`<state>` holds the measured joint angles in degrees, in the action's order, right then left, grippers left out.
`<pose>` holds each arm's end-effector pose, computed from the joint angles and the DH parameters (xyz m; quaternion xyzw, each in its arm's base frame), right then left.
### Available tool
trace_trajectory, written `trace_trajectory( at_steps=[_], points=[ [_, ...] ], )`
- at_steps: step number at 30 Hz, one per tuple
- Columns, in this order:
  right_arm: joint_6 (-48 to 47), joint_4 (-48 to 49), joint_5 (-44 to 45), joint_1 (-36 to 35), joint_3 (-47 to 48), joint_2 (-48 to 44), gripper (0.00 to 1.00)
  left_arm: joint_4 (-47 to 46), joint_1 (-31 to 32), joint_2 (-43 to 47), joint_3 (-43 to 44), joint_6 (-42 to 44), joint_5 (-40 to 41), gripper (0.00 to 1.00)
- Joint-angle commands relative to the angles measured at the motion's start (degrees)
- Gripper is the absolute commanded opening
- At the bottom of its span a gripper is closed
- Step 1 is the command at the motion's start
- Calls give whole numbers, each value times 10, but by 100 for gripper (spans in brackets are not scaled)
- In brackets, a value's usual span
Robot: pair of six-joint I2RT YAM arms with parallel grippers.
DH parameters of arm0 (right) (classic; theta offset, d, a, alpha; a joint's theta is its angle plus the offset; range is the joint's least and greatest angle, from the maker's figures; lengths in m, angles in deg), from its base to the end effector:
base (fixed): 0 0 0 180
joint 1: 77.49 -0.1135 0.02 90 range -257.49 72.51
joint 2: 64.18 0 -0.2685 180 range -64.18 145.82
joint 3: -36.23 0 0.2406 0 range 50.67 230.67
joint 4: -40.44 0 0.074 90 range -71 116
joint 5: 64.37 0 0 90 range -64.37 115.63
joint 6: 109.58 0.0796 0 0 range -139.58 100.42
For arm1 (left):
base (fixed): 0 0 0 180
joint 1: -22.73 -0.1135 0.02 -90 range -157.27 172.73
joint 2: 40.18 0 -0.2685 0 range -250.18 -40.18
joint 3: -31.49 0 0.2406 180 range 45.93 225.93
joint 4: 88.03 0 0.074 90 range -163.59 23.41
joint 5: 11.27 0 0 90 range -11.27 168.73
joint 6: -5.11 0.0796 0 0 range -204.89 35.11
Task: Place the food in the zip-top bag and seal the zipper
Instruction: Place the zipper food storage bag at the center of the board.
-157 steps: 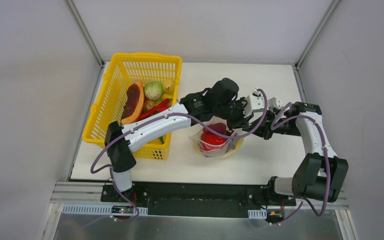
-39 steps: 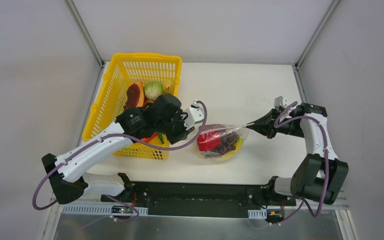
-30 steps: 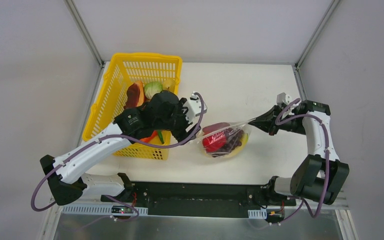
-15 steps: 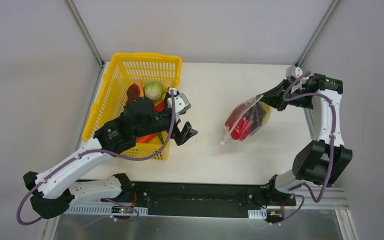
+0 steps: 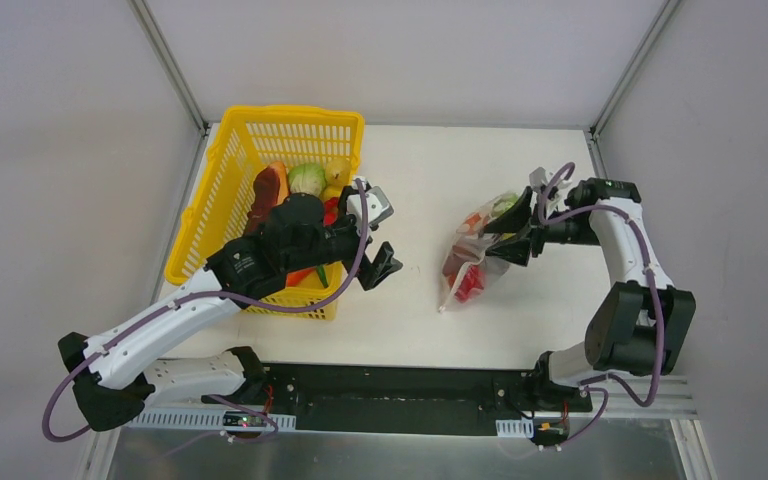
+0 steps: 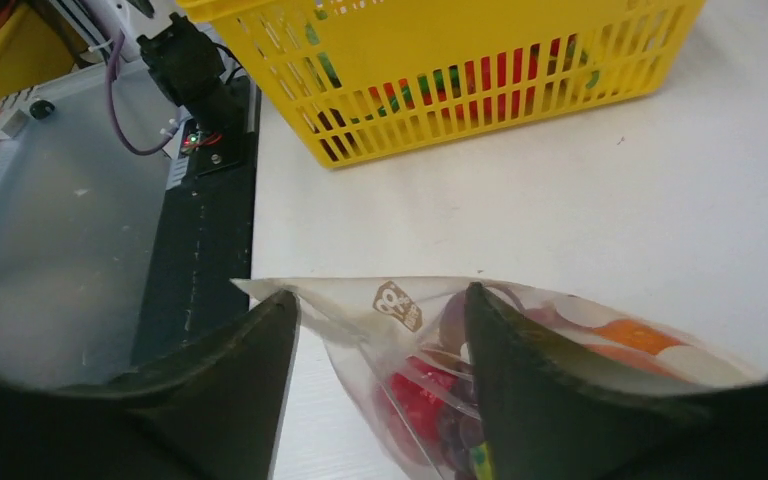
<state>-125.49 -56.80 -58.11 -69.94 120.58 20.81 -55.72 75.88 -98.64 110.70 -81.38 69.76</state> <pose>0.2342 0.0488 0.2964 -0.5322 0.5203 0.4081 0.5287 0.1424 -0.2108 0.3970 0.4100 0.6564 -0.3196 0.5467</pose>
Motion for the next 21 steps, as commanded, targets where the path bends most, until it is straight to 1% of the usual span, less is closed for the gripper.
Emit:
trace_trajectory(
  at_steps=[1, 2, 3, 10, 14, 16, 17, 19, 20, 21],
  points=[
    [4, -12, 14, -17, 2, -66, 90, -16, -6, -6, 16, -12, -20, 92],
    [11, -11, 15, -19, 7, -79, 98, -16, -6, -7, 16, -12, -20, 92],
    [13, -11, 15, -19, 12, -89, 99, -16, -6, -7, 17, -12, -19, 92],
    [80, -10, -21, -18, 46, -147, 100, -23, -7, -9, 18, -19, -16, 93],
    [101, -11, -110, -13, 33, -177, 100, -27, -6, -12, 17, -27, -18, 93],
    [126, -11, -113, -24, 42, -188, 100, -27, -6, -13, 17, -28, -18, 93],
    [157, -3, -114, -24, 48, -191, 100, -26, -6, -12, 18, -27, -18, 93],
    [276, 46, -114, -25, 72, -187, 100, -24, -6, -11, 17, -27, -18, 93],
    [350, 79, -114, -26, 84, -183, 100, -24, -6, -12, 17, -26, -18, 93],
    [448, 117, -114, -32, 94, -177, 100, -24, -7, -13, 17, -25, -17, 93]
  ],
)
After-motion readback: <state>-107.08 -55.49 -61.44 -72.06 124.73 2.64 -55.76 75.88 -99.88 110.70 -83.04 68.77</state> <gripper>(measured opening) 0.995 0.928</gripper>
